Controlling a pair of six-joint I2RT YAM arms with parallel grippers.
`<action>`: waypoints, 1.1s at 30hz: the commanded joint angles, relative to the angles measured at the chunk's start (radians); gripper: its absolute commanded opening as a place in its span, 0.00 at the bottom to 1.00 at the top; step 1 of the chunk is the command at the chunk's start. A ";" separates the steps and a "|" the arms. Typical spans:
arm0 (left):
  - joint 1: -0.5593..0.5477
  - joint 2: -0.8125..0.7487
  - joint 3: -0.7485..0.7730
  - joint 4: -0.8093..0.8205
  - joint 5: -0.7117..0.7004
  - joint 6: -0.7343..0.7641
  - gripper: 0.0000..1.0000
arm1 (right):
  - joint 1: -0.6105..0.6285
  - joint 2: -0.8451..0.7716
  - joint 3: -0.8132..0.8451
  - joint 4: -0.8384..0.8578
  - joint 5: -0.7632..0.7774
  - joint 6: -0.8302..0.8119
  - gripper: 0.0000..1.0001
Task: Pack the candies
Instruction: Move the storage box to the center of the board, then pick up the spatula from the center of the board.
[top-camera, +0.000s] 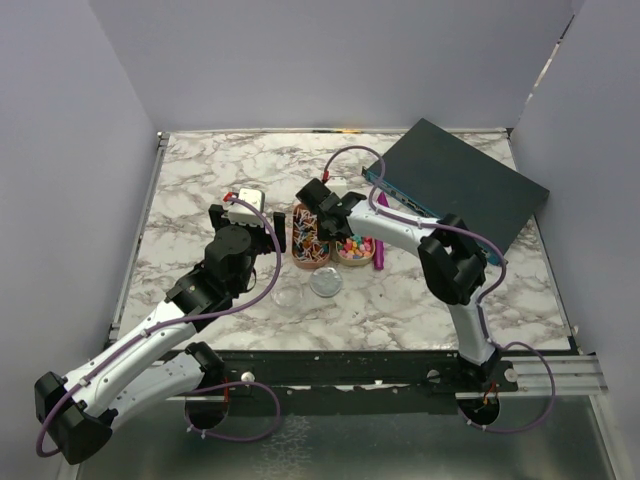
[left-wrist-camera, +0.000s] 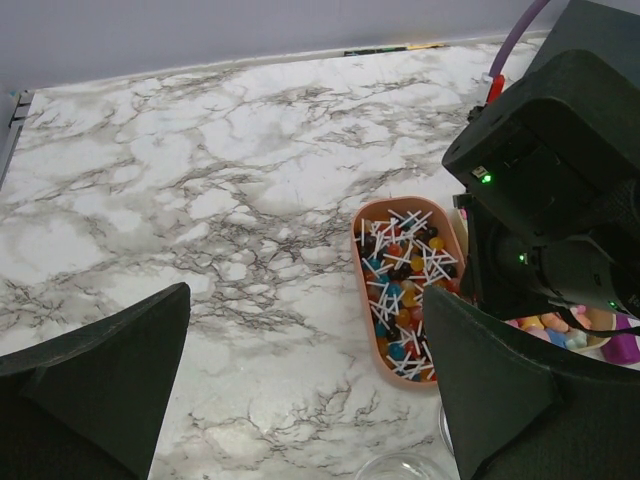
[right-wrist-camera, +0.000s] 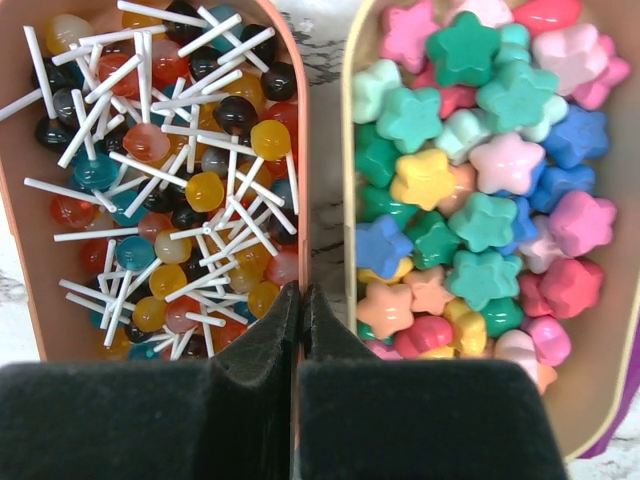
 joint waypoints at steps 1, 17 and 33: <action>0.003 -0.002 -0.007 0.011 -0.009 0.002 0.99 | -0.024 -0.066 -0.034 0.018 0.053 0.004 0.01; 0.004 -0.006 -0.007 0.010 -0.018 0.004 0.99 | -0.032 -0.106 0.006 0.008 0.033 -0.009 0.23; 0.004 -0.005 -0.006 0.009 -0.015 0.007 0.99 | -0.081 -0.383 -0.178 -0.026 0.161 -0.098 0.44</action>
